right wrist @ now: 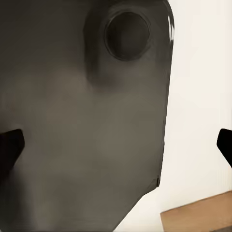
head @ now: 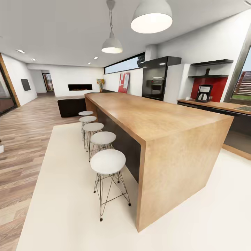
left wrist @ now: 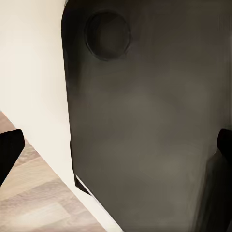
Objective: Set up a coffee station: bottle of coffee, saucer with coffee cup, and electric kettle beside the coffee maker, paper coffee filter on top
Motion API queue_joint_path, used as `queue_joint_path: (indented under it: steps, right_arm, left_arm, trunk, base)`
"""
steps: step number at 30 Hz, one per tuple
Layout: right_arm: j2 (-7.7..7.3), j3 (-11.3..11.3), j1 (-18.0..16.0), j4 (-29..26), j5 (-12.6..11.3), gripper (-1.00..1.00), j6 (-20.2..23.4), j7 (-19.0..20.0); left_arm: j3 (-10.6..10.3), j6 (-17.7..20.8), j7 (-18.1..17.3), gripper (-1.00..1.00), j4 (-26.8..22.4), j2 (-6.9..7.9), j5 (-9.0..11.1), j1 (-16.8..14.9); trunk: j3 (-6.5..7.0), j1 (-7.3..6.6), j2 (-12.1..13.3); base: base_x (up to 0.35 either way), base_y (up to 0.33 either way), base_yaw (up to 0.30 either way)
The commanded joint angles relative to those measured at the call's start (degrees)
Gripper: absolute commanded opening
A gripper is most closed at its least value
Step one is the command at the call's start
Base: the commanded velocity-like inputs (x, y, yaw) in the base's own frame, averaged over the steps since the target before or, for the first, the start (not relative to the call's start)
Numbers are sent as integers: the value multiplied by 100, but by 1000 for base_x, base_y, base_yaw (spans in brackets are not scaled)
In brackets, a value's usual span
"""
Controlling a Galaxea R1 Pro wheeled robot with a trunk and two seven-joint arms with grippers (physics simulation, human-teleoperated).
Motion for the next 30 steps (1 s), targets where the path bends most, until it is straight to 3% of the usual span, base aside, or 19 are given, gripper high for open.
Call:
queue_joint_path:
  steps: [1, 12, 30]
  right_arm:
    - [33, -33, -34, -33, -33, 100, 33, 7]
    - [374, -34, -80, -389, -1, 100, -43, 9]
    - [368, -35, -80, -484, 0, 100, -44, 10]
  left_arm:
    - [9, -33, -23, 100, -33, -3, -9, 3]
    - [-3, -229, -20, 100, -71, -8, -33, 2]
    - [39, -807, -18, 100, -70, -19, 10, 6]
  trunk:
    - [-3, 0, -1]
    - [-3, 0, -1]
    - [-3, 0, -1]
  base:
    - [0, 0, 0]
    - [0, 0, 0]
    - [0, 0, -214]
